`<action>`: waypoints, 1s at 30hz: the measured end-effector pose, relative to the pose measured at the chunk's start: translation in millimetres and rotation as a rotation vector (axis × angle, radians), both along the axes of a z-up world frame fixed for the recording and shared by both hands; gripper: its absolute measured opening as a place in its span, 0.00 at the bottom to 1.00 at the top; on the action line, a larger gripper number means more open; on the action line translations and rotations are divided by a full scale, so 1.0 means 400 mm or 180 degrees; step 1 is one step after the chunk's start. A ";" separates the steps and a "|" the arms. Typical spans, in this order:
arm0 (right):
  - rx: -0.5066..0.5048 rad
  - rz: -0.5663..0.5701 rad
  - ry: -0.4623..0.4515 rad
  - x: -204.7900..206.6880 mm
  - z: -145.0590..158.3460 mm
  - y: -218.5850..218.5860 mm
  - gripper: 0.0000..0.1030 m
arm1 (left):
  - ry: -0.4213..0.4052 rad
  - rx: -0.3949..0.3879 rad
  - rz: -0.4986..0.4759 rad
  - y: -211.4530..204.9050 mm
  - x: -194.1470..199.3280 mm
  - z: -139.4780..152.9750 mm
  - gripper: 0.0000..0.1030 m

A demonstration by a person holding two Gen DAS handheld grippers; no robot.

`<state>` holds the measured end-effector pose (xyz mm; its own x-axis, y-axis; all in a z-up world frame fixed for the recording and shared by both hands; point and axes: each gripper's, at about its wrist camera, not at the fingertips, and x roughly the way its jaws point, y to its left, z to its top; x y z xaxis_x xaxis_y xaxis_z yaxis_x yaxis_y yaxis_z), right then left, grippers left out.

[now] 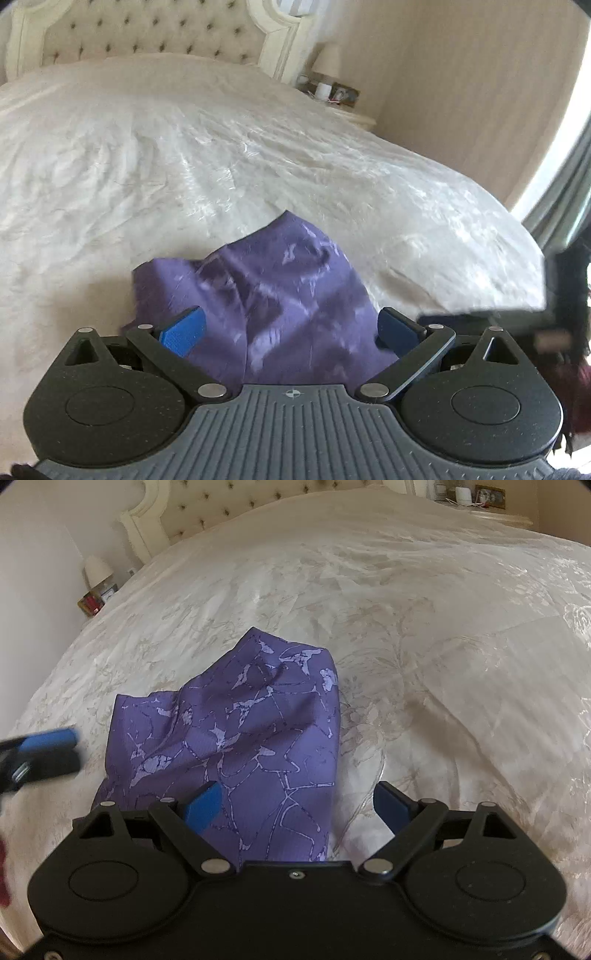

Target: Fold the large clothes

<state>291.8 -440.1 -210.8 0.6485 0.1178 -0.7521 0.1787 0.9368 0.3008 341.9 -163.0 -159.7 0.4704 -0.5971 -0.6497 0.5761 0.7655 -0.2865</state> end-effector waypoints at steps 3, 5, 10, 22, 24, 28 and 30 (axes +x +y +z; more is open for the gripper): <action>-0.0048 0.0023 -0.0010 0.004 0.002 -0.001 0.88 | 0.0249 0.0030 0.0282 0.001 0.070 -0.073 0.98; -0.0068 0.0048 -0.0022 0.012 0.004 -0.005 0.88 | 0.0502 0.0298 0.0608 0.012 0.119 -0.140 0.98; -0.0121 0.0129 -0.0104 0.072 0.013 -0.027 0.89 | 0.1165 0.0101 0.1038 0.108 0.157 -0.240 1.00; -0.0385 0.0041 0.0383 0.400 -0.085 -0.087 0.97 | 0.1091 -0.0092 0.1245 0.164 0.158 -0.235 1.00; -0.0417 0.0111 0.0419 0.414 -0.091 -0.090 0.98 | 0.1085 -0.0131 0.1308 0.187 0.165 -0.227 1.00; -0.0353 0.0076 0.0227 0.388 -0.051 -0.100 0.98 | 0.0881 -0.0175 0.1401 0.209 0.167 -0.189 1.00; -0.0198 -0.0031 -0.0031 0.353 -0.008 -0.113 0.98 | 0.0764 -0.0280 0.1539 0.224 0.162 -0.162 0.99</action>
<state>433.2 -485.3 -213.9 0.6568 0.0646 -0.7513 0.1853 0.9520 0.2438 406.7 -73.4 -224.5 0.5494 -0.4064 -0.7300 0.0748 0.8941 -0.4415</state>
